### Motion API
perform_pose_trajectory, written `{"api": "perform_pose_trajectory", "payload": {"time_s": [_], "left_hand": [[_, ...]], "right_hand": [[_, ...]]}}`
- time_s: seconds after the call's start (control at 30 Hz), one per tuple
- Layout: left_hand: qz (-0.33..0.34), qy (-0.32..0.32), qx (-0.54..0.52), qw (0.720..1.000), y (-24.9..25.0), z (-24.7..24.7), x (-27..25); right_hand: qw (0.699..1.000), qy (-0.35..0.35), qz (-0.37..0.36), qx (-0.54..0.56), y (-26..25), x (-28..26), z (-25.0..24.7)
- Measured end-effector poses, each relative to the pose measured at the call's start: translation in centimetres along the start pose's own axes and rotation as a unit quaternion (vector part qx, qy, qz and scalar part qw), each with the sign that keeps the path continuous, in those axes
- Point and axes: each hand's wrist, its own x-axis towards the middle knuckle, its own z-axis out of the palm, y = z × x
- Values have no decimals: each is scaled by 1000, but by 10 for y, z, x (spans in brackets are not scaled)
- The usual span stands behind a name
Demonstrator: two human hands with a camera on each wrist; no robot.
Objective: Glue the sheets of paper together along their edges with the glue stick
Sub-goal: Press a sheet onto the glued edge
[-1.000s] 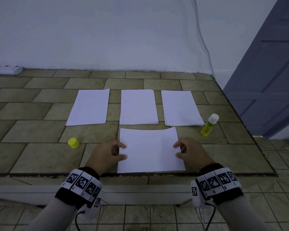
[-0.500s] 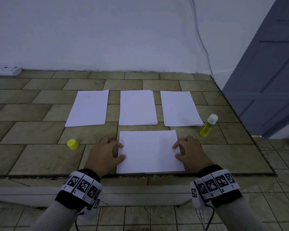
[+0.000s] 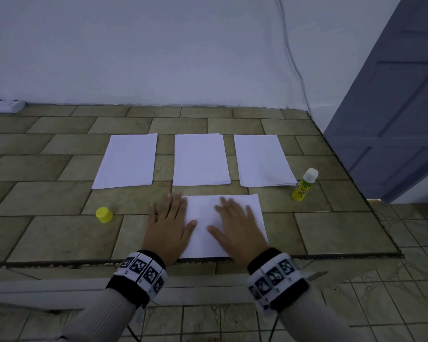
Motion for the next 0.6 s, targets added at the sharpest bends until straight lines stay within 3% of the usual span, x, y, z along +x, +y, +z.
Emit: {"api": "perform_pose_trajectory", "payload": {"time_s": [0.1, 0.2, 0.37, 0.6], "left_hand": [[0, -27, 12, 1000, -1, -1, -1], [6, -12, 12, 1000, -4, 1, -1], [-8, 21, 19, 1000, 0, 3, 1], [-15, 12, 44, 999, 1, 3, 1]], "right_hand": [[999, 0, -52, -8, -25, 18, 29], [998, 32, -55, -29, -26, 32, 42], [996, 58, -5, -65, 11, 27, 36], [987, 71, 109, -92, 78, -1, 13]]}}
